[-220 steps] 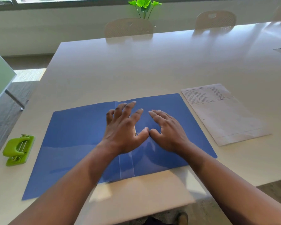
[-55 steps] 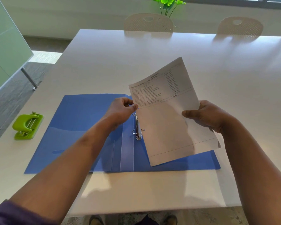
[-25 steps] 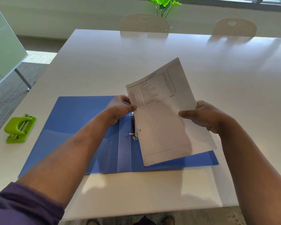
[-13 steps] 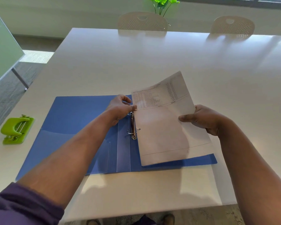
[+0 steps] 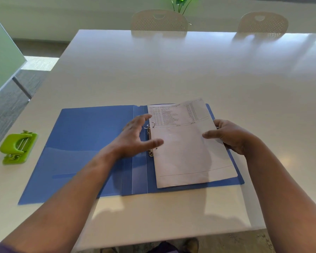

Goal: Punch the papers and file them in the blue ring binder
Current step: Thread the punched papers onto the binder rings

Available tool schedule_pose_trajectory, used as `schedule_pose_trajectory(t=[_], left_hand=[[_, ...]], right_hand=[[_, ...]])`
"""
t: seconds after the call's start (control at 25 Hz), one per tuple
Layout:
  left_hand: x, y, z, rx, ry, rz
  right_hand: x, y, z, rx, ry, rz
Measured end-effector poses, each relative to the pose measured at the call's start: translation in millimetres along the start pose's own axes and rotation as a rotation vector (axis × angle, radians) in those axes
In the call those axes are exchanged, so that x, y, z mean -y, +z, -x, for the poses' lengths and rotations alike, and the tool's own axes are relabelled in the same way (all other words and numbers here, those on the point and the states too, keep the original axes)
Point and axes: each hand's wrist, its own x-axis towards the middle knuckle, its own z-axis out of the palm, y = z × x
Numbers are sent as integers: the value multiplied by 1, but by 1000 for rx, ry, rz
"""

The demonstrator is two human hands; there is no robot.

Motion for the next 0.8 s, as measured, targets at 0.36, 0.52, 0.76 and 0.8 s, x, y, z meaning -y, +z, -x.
schedule_pose_trajectory(t=[0.36,0.52,0.76,0.8], left_hand=[[14,13,-20,-98,66,-220],[13,13,-39,-138,56,-235],[14,7,-73,-141,18,-246],[13,6,-77,-142,14,-248]], right_hand=[[1,5,-11,-137,-18,-64],[3,10,-23,-295,-104,-37],[11,8,-43,-363,-203,-31],[13,7,-45,-370,-212,-7]])
